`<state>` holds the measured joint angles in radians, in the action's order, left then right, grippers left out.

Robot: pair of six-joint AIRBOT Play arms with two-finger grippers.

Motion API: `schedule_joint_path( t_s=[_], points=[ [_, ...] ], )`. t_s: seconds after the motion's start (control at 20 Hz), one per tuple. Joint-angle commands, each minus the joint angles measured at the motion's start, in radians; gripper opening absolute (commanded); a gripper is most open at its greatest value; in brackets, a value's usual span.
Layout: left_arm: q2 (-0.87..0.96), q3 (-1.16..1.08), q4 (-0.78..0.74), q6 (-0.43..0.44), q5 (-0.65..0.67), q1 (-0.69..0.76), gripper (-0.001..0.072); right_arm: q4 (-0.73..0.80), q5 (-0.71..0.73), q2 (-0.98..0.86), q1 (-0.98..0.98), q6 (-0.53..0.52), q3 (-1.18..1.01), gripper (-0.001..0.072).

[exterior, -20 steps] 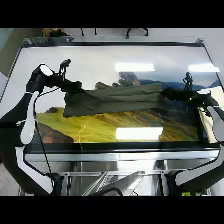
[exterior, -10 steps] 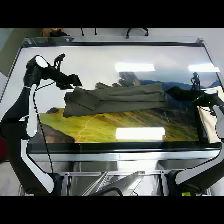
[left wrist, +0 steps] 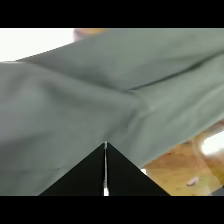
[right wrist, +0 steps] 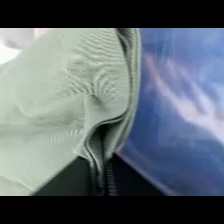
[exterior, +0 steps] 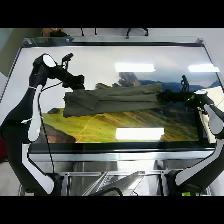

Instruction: Fold the shirts.

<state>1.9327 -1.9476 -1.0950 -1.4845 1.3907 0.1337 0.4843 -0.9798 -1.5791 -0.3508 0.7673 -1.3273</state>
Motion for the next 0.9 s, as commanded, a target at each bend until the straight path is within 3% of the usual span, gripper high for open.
schedule_joint_path(
  t_s=[0.0,0.3,0.5,0.65,0.85],
  points=[
    [0.029,0.006,0.0,-0.001,-0.045,0.106,0.0012,-0.018,-0.059,0.014,0.018,-0.019,-0.04,0.0032],
    [0.145,0.006,0.008,-0.002,-0.272,0.327,0.0012,-0.018,-0.282,0.225,0.009,0.069,-0.191,0.0031],
    [0.247,0.006,0.23,-0.002,-0.467,0.453,0.0012,-0.051,-0.393,0.381,0.01,0.121,-0.255,0.0031],
    [0.335,-0.058,0.338,-0.001,-0.475,0.519,0.0012,-0.058,-0.398,0.476,0.009,0.12,-0.259,0.0031],
    [0.35,-0.106,0.348,-0.001,-0.431,0.57,0.0012,-0.059,-0.403,0.49,0.003,0.129,-0.258,0.0031]
  ],
)
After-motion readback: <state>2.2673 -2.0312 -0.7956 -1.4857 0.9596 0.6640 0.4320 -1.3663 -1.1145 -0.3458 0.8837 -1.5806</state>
